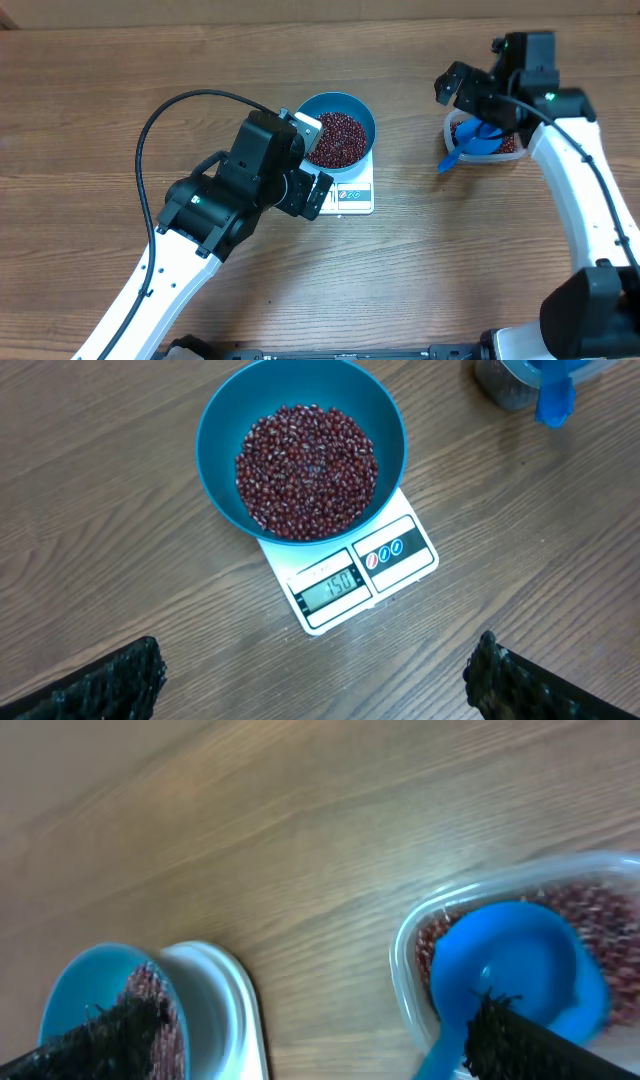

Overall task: Scoop item into bowl and weigh 150g on scale
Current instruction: 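Lower the scoop into the clear tub and open the right gripper, then raise the open right gripper up away from the tub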

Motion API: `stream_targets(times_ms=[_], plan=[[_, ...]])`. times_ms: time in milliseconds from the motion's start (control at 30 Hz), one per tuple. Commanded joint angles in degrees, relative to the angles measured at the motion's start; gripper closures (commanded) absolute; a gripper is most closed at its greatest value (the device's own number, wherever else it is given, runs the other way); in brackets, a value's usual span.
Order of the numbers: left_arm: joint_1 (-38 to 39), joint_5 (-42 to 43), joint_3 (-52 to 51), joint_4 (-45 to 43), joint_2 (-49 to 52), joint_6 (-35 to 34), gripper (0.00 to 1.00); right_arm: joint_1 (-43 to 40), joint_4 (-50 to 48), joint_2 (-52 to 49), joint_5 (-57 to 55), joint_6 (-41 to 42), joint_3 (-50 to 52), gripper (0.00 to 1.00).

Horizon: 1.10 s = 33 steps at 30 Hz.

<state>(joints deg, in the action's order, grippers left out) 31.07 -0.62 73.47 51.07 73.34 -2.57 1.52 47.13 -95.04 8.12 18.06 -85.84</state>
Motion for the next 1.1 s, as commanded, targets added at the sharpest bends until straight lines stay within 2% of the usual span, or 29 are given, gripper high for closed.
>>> stream_targets(times_ms=[0,133,233,1067], plan=[[-0.3,0.5,0.9,-0.1,-0.6,0.7,0.0,-0.1,7.0,0.4,-2.3,-12.1,-10.0,0.0],[-0.3,0.4,0.9,-0.1,-0.6,0.7,0.01,-0.1,19.1,0.4,-11.7,-18.2,-18.8,0.0],[-0.3,0.4,0.9,-0.1,-0.6,0.7,0.0,-0.1,24.2,0.4,-17.6,-18.8,-22.9,0.0],[-0.3,0.4,0.9,-0.1,-0.6,0.7,0.0,-0.1,22.0,0.4,-17.5,-18.8,-22.9,0.0]])
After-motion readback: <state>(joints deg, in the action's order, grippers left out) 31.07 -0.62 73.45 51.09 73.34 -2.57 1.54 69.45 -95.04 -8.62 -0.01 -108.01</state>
